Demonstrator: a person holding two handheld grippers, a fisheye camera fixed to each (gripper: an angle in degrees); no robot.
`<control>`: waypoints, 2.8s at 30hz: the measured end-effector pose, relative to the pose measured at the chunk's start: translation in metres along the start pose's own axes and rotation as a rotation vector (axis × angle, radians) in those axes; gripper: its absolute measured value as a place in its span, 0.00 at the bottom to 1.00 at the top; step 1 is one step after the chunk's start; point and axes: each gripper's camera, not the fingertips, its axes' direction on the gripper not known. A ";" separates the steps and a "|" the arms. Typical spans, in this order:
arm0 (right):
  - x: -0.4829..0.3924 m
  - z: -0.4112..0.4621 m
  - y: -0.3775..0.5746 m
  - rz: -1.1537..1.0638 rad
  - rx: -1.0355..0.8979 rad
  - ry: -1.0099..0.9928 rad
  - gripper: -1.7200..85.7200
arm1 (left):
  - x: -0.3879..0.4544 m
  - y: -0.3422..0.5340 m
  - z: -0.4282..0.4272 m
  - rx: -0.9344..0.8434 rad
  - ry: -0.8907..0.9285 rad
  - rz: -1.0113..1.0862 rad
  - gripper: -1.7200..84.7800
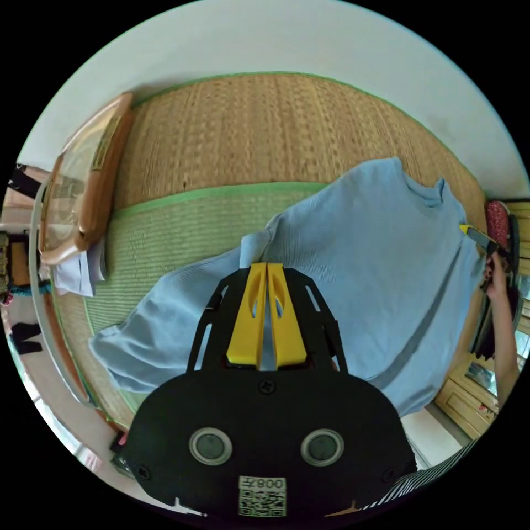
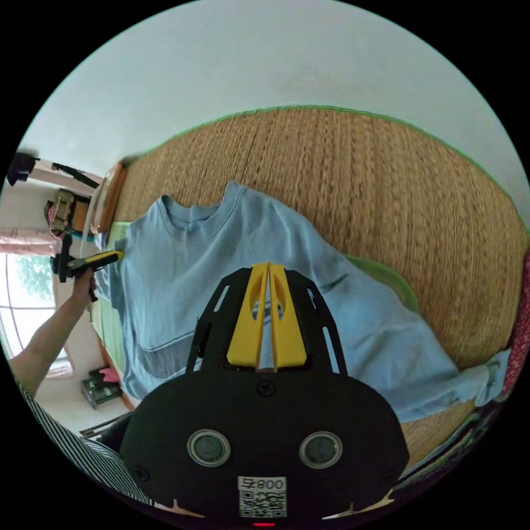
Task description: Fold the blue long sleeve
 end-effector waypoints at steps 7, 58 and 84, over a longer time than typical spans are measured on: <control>-0.029 0.019 0.014 -0.112 0.041 0.131 0.02 | -0.012 0.029 -0.021 0.182 0.144 -0.095 0.02; 0.149 0.020 0.355 0.442 0.370 -0.097 0.03 | 0.128 -0.026 -0.125 0.080 0.338 0.163 0.02; 0.399 -0.014 0.509 0.809 0.507 -0.073 0.06 | 0.455 -0.073 -0.180 -0.165 0.645 0.667 0.02</control>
